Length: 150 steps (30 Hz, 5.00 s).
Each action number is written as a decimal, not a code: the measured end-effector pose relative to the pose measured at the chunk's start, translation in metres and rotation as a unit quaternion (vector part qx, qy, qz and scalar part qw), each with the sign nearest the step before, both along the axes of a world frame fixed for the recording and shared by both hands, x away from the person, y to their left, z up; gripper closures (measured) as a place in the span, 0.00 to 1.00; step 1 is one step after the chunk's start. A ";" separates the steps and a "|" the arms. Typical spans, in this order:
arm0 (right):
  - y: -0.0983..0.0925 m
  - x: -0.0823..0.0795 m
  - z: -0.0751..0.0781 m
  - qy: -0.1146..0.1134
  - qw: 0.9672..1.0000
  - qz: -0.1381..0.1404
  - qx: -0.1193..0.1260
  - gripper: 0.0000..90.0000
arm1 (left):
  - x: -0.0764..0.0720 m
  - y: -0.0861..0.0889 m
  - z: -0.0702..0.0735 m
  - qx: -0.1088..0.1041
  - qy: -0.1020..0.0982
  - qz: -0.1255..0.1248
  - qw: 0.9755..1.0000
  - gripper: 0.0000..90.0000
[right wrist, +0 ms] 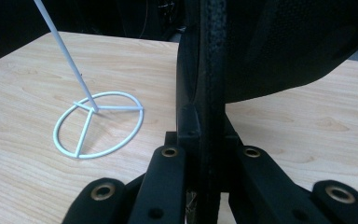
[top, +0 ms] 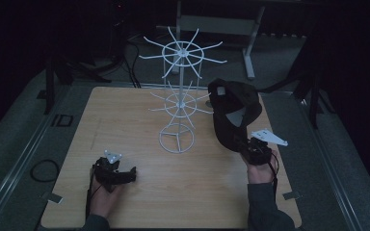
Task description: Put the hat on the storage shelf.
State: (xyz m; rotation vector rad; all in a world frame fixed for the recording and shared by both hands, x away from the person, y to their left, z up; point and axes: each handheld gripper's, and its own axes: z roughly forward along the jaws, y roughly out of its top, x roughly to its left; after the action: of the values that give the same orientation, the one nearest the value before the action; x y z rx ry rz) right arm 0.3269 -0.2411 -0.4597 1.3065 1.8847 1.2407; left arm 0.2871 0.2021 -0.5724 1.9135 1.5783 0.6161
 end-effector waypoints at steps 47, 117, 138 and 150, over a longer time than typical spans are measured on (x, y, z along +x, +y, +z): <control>-0.005 0.016 0.045 -0.060 0.998 0.004 0.004 0.96 | 0.000 0.000 0.000 0.001 0.001 -0.001 1.000 0.00; -0.002 0.026 0.083 -0.111 0.994 0.003 0.018 0.96 | 0.000 0.000 0.000 0.001 0.001 -0.001 1.000 0.00; 0.003 0.023 0.091 -0.128 0.992 0.014 0.013 0.96 | 0.000 0.000 0.000 0.001 0.001 -0.001 1.000 0.00; 0.006 0.019 0.094 -0.139 0.990 0.020 0.005 0.96 | 0.000 0.000 0.000 0.001 0.001 -0.001 1.000 0.00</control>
State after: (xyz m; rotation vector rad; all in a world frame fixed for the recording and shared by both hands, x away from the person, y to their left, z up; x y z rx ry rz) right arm 0.3456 -0.2353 -0.3656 1.0418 1.7148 1.3769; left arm 0.2871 0.2023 -0.5722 1.9171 1.5775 0.6145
